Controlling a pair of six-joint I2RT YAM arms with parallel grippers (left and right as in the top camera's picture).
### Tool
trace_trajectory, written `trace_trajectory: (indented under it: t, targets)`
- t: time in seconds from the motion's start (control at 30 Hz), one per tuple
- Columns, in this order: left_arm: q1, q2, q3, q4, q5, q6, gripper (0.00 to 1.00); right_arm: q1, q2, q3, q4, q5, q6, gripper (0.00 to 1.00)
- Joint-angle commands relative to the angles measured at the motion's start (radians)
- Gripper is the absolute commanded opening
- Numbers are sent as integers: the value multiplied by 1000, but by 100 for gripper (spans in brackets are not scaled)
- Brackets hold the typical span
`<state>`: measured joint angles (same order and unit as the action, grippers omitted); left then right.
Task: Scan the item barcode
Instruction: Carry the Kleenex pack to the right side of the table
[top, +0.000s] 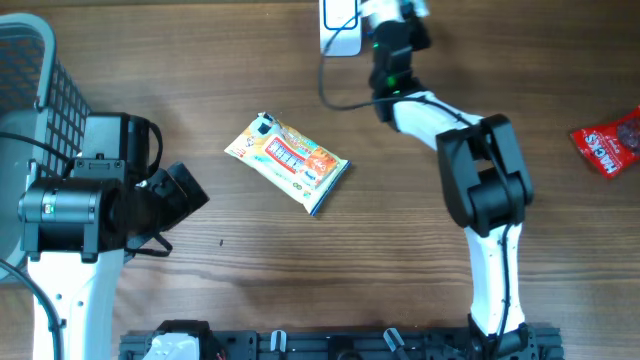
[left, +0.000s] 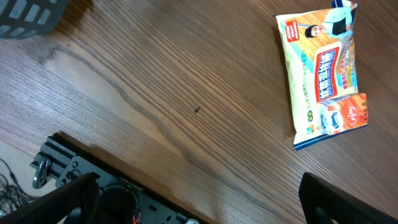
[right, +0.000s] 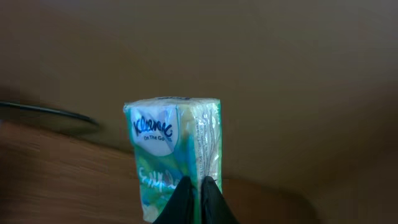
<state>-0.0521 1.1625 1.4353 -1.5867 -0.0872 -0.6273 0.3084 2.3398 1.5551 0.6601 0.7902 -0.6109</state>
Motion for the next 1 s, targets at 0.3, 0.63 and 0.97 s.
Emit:
trace_trajectory:
  t: [0.3, 0.63, 0.97]
  targets:
    - [5, 3, 0, 0, 1, -13, 100, -424, 17, 7, -353, 552, 44, 4]
    - [5, 3, 0, 0, 1, -13, 100, -498, 17, 7, -503, 480, 124, 100]
    - [5, 3, 0, 0, 1, -13, 100, -472, 16, 8, -1028, -98, 420, 100]
